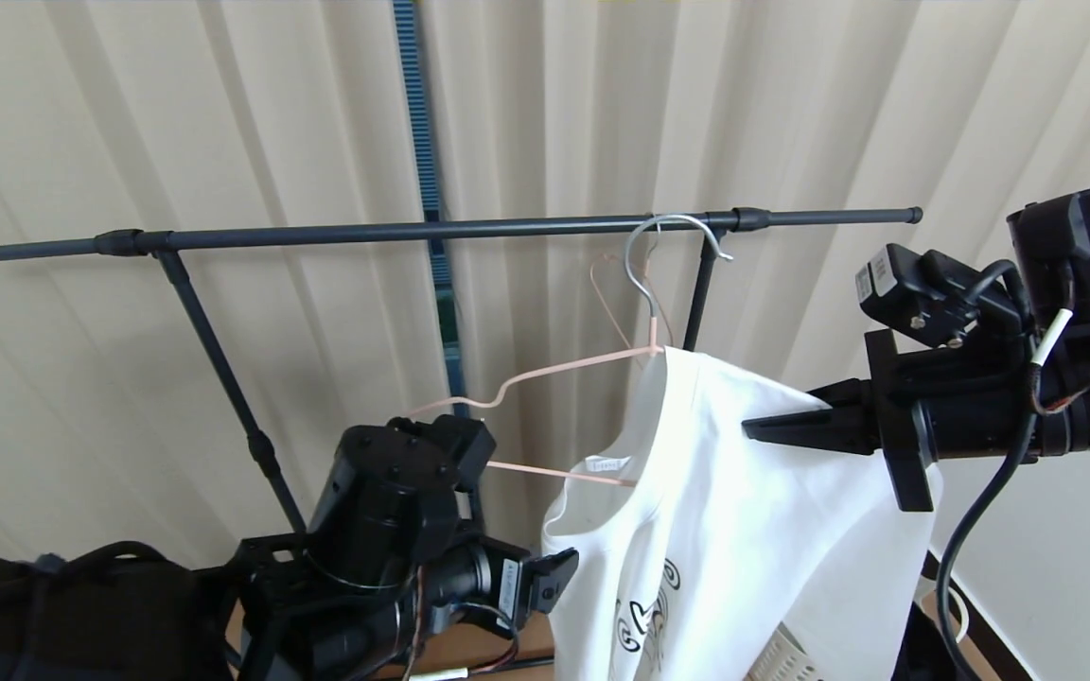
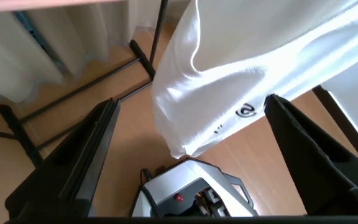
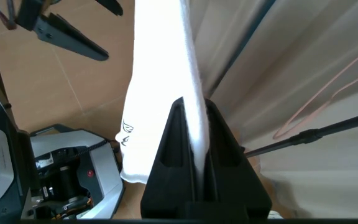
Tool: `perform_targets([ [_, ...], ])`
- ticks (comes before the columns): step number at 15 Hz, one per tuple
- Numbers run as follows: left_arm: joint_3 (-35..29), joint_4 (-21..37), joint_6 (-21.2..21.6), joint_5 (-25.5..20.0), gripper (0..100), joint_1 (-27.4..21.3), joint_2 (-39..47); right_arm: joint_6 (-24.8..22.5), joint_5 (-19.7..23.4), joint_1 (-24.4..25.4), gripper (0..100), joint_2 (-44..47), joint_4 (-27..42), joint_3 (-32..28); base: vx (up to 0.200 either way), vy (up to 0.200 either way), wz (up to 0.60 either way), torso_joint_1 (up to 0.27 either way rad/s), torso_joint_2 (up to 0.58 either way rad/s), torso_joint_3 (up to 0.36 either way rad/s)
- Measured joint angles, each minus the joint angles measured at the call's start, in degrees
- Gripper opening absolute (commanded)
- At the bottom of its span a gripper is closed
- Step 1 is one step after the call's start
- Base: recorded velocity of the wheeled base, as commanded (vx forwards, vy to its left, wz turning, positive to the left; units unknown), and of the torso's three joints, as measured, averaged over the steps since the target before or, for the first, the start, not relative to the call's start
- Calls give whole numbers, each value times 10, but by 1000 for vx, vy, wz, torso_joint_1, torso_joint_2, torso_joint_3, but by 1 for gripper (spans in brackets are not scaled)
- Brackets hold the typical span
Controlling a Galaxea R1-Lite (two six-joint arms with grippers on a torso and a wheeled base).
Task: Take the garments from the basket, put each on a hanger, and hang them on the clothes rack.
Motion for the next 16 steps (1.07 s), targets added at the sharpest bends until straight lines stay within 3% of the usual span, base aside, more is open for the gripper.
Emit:
perform_targets([
  [5, -44, -25, -29, 22, 100, 0, 61, 0, -1, 5, 0, -8, 0, 11, 0, 0, 0, 0, 0, 0],
  [16, -63, -57, -30, 59, 100, 16, 89, -1, 0, 7, 0, -19, -1, 18, 0, 0, 0, 0, 0, 0],
])
